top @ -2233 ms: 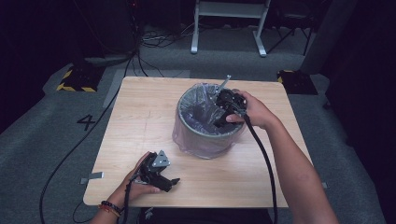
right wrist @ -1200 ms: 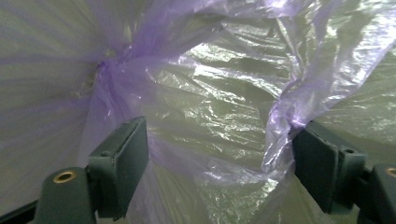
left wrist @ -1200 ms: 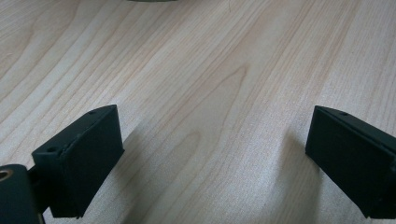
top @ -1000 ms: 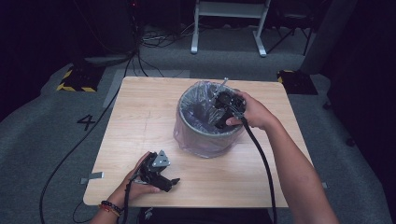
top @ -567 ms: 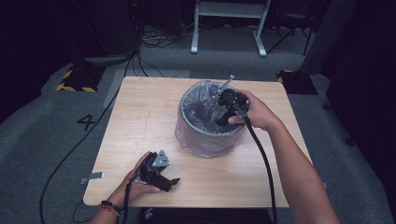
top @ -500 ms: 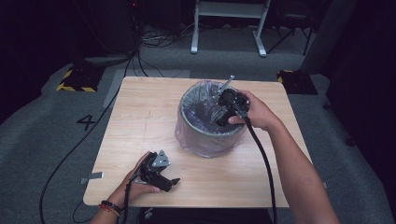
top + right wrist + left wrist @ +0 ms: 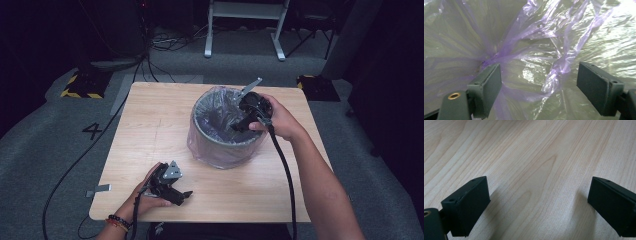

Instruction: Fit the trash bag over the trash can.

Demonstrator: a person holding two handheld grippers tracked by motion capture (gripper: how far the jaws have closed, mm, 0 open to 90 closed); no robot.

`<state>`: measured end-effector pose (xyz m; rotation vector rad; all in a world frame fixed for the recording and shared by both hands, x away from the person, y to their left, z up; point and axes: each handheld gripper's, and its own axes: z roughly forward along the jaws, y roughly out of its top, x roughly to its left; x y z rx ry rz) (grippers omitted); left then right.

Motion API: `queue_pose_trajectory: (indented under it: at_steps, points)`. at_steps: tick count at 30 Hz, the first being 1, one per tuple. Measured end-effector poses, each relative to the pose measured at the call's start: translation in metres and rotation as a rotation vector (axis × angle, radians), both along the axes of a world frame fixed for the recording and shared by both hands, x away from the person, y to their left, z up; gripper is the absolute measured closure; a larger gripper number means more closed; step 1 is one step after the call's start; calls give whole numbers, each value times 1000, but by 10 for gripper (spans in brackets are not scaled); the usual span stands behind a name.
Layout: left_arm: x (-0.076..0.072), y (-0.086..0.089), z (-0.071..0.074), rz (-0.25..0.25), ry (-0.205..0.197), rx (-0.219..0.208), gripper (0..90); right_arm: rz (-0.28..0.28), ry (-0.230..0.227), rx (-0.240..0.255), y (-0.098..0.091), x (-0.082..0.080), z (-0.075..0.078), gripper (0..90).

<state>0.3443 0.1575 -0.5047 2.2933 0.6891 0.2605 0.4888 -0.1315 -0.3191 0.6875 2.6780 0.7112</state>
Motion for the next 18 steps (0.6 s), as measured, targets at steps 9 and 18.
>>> queue_pose_trajectory:
  at_steps: [9,18]
  points:
    - [0,0,0,0,0,0,38,6,-39,9,-1,-6,5,192]
    - [0,0,0,0,0,0,37,50,-87,99,-4,-15,14,217]
